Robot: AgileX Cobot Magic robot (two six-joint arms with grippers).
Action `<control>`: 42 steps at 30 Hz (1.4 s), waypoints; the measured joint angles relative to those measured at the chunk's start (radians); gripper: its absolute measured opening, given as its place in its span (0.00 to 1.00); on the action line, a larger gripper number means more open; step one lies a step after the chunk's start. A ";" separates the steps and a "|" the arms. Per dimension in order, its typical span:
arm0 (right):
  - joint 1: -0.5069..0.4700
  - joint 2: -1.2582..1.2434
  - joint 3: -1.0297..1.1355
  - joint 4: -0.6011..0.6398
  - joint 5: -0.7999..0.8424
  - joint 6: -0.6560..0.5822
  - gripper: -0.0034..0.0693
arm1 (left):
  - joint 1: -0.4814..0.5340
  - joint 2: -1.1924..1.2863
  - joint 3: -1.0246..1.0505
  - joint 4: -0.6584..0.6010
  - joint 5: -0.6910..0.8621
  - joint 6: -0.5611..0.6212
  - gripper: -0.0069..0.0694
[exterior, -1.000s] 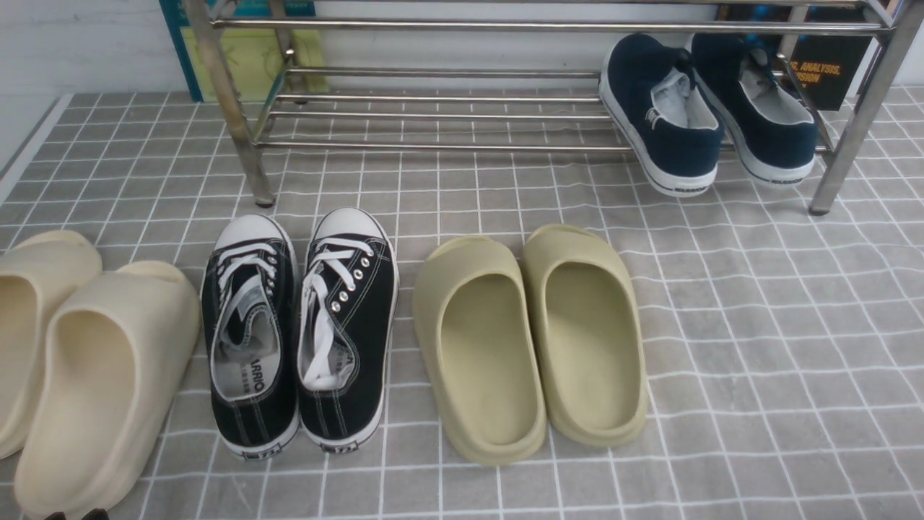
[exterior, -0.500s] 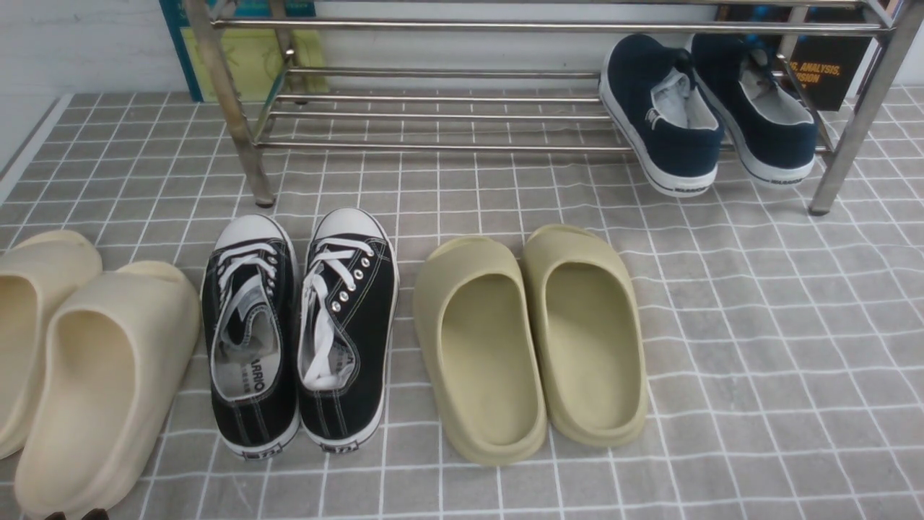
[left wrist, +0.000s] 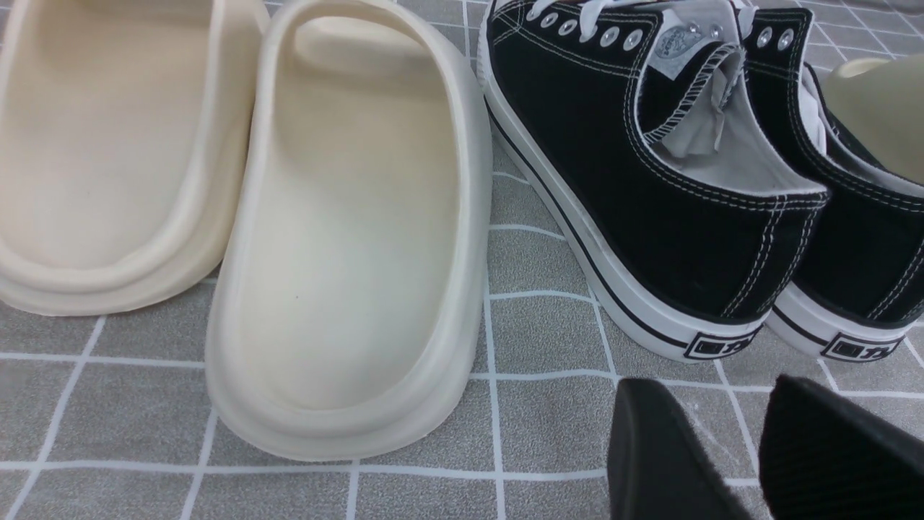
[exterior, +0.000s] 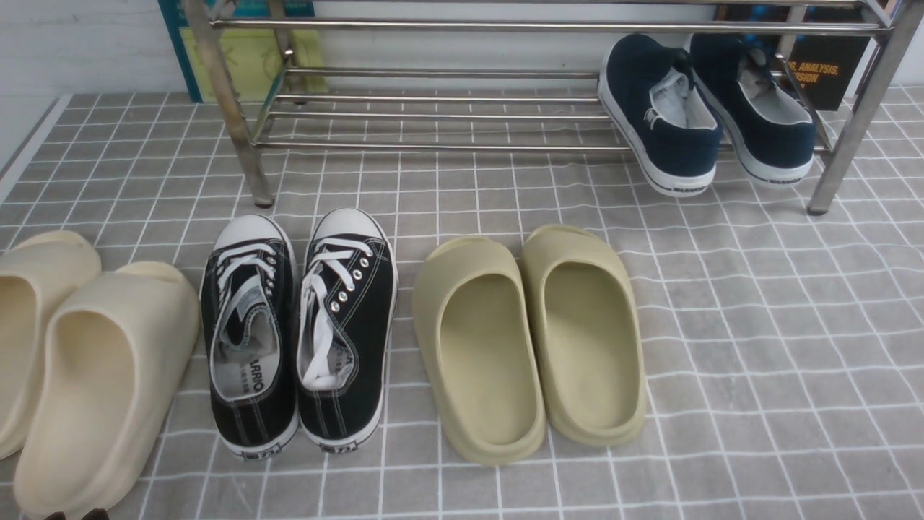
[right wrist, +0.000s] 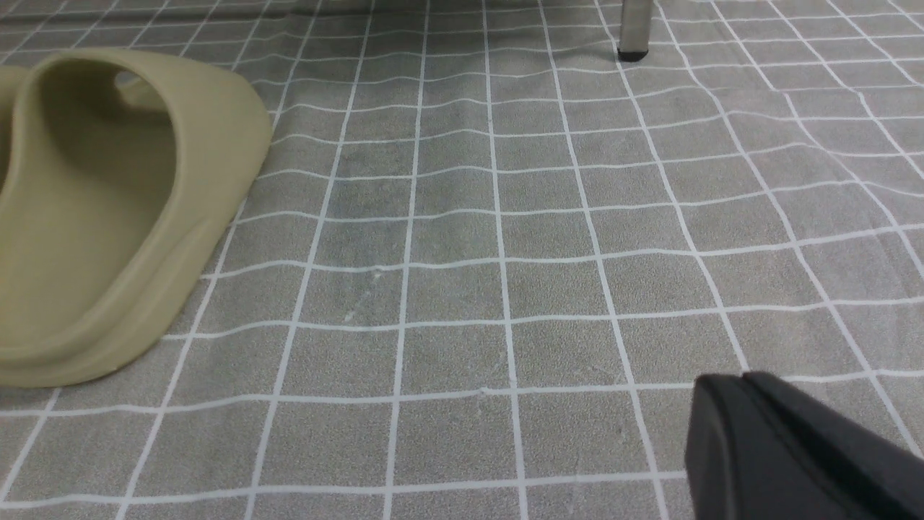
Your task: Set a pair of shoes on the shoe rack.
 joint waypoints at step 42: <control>0.000 0.000 -0.002 -0.003 0.006 0.000 0.15 | 0.000 0.000 0.000 0.000 0.000 0.000 0.40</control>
